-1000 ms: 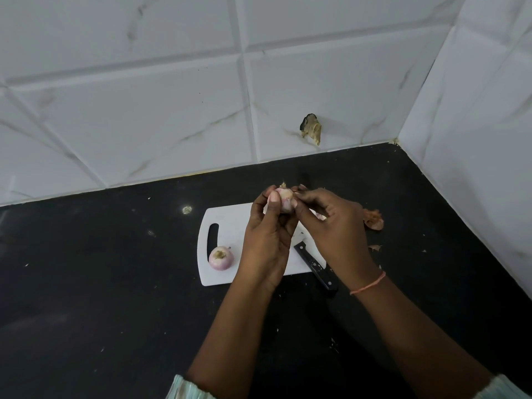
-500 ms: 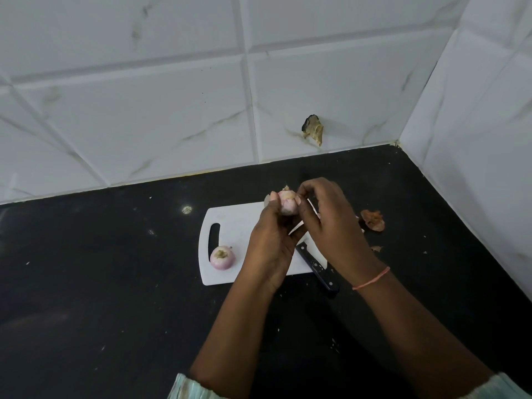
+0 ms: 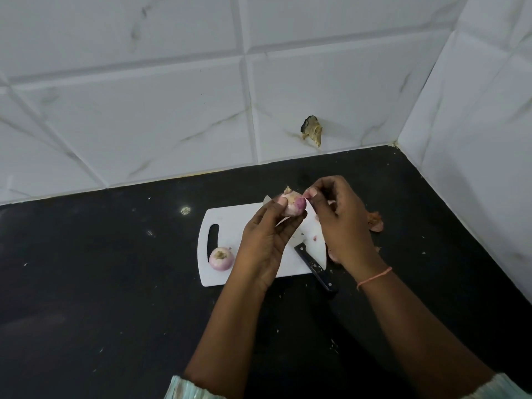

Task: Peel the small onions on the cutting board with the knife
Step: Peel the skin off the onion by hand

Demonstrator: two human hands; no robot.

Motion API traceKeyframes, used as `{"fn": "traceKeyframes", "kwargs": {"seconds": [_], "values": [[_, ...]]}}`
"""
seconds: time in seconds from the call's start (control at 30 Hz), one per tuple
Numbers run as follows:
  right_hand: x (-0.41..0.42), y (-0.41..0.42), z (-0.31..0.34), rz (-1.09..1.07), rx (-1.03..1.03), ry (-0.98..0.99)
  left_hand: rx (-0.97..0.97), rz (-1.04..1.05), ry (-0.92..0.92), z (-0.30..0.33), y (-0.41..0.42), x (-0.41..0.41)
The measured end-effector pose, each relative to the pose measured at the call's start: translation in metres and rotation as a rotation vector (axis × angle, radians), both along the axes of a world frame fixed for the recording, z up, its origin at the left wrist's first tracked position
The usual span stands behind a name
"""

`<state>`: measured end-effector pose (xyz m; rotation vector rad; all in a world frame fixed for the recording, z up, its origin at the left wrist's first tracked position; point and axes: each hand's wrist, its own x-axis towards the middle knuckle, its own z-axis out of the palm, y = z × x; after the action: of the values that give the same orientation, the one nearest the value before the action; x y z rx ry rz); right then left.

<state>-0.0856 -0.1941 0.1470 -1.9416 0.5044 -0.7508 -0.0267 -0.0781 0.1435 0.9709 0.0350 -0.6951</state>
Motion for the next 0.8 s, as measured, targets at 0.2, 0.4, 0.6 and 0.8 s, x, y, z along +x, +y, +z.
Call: {"fn": "traceKeyframes", "kwargs": {"seconds": [0.2, 0.4, 0.6, 0.8], "values": [[-0.0004, -0.0002, 0.0022, -0.076, 0.409, -0.143, -0.022, 0.018, 0.025, 0.0001, -0.0015, 0.0020], [-0.0030, -0.0074, -0.0013, -0.094, 0.148, -0.011, -0.039, 0.037, 0.078, 0.0013, 0.0006, 0.0015], [-0.0044, -0.0020, -0.0014, 0.089, 0.068, 0.023, -0.042, 0.055, 0.063, 0.0015, -0.0016, 0.0030], [-0.0033, 0.0000, -0.0010, 0.052, 0.039, -0.047, -0.034, 0.051, 0.042, 0.0012, 0.0003, 0.0047]]}}
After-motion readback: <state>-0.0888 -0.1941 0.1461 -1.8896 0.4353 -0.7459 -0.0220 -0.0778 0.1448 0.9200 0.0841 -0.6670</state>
